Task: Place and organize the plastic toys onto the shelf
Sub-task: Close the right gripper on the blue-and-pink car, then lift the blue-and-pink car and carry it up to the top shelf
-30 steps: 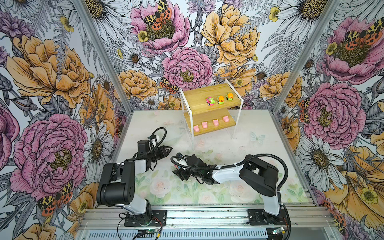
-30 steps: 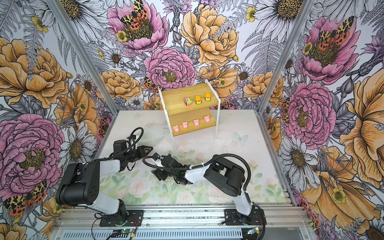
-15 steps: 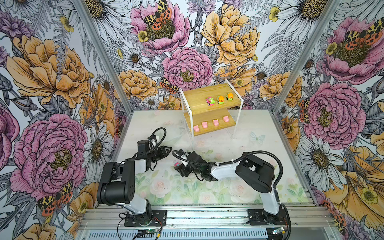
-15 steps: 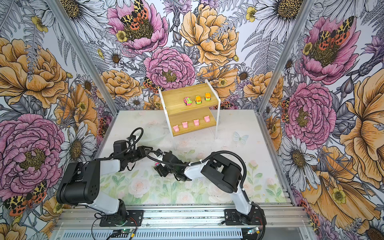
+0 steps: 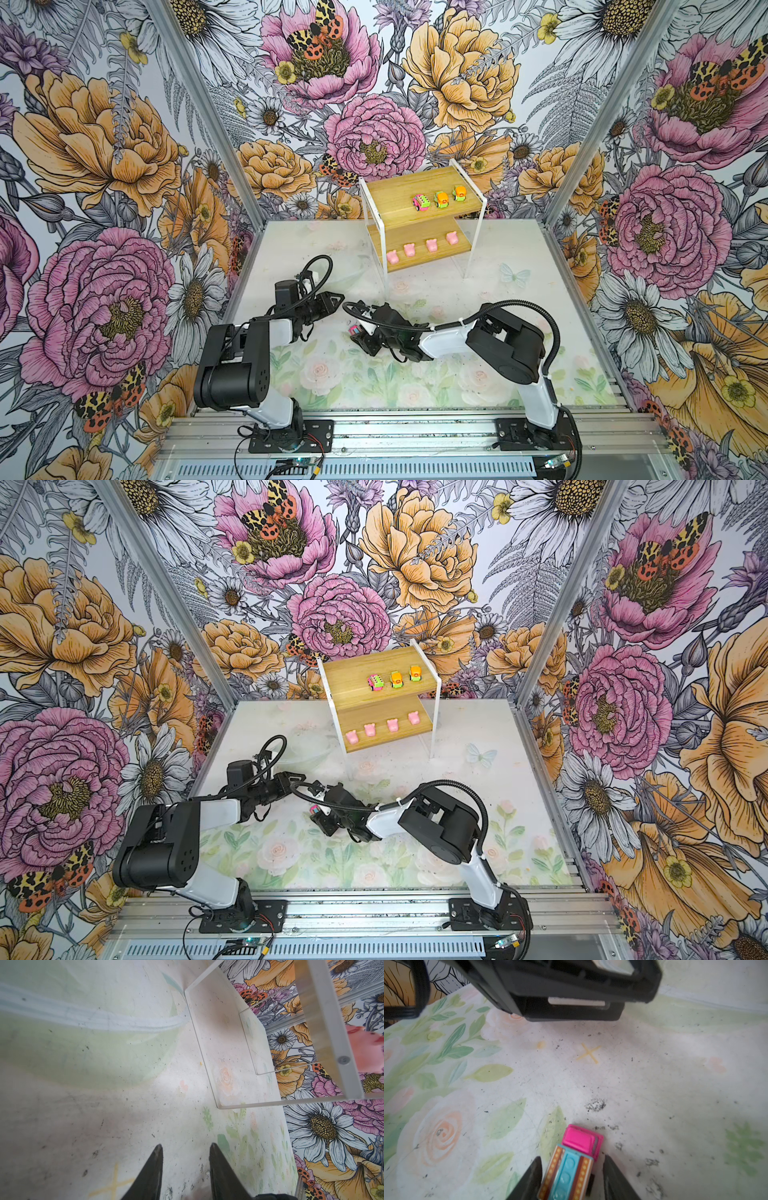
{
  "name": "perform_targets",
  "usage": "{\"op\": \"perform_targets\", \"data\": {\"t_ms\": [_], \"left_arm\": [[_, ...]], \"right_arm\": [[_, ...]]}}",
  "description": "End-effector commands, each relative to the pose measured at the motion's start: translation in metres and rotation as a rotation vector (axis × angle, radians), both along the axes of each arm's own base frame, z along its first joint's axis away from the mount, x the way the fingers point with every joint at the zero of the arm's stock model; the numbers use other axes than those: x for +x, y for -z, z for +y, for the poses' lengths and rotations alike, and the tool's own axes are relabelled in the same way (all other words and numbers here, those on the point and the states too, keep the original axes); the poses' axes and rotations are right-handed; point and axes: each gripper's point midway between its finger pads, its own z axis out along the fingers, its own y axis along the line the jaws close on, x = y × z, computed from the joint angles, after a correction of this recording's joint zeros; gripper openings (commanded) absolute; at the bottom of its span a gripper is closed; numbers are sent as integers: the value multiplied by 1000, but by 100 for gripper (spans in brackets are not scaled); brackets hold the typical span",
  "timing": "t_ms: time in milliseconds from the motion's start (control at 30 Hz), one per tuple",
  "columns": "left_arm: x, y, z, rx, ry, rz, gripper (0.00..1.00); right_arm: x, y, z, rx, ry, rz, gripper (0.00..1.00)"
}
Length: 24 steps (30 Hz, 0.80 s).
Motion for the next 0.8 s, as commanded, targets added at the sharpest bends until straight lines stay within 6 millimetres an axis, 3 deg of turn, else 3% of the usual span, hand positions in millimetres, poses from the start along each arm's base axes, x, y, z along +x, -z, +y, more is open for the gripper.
{"op": "perform_targets", "data": {"t_ms": [0,433,633,767], "left_arm": [[1,-1,2,-10,-2,-14,39],[2,-2,2,-11,0,-19,39],[1,-2,2,-10,-2,-19,39],[2,-2,3,-11,-2,-20,39]], "right_arm": [[3,-1,7,10,-9,5,42],[-1,-13,10,34,-36,39,23],[-1,-43,-1,56,-38,36,20],[-2,-81,-18,69,-32,20,18]]}}
